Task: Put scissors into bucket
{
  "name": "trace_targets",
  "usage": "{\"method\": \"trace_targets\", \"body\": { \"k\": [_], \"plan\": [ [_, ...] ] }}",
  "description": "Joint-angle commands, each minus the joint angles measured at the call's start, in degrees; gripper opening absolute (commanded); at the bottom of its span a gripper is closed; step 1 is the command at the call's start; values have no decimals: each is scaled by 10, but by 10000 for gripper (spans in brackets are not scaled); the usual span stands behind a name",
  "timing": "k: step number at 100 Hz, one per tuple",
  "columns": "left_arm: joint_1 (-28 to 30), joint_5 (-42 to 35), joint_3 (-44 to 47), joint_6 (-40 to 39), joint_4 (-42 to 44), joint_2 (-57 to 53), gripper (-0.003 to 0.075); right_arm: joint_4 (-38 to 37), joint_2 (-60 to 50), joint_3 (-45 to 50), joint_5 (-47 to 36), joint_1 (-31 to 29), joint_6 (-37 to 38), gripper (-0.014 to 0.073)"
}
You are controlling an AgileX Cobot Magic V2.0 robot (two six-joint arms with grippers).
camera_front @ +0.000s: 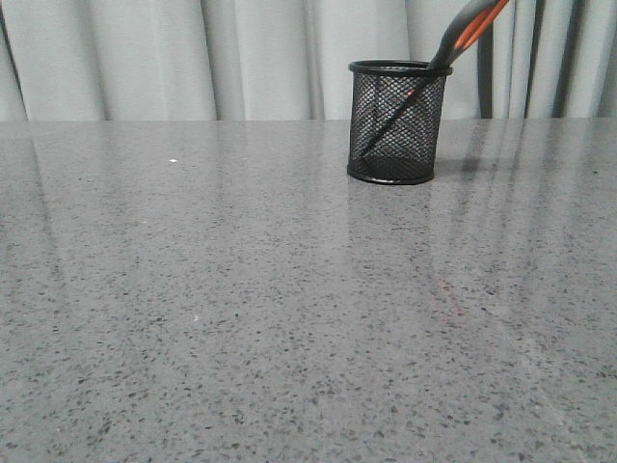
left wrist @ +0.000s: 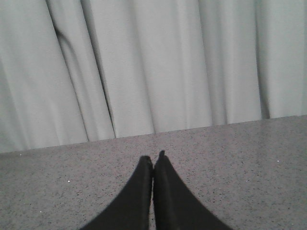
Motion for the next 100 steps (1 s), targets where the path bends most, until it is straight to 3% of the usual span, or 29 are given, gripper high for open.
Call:
{"method": "trace_targets", "body": {
  "k": [1, 36, 100],
  "plan": [
    [-9, -21, 11, 1, -25, -35, -21, -5, -40, 20, -39, -3, -6, -71],
    [-74, -2, 34, 1, -26, -68, -21, -5, -76, 48, -41, -3, -6, -71],
    [-76, -5, 34, 1, -26, -68, -21, -5, -76, 48, -41, -3, -6, -71]
  ]
}}
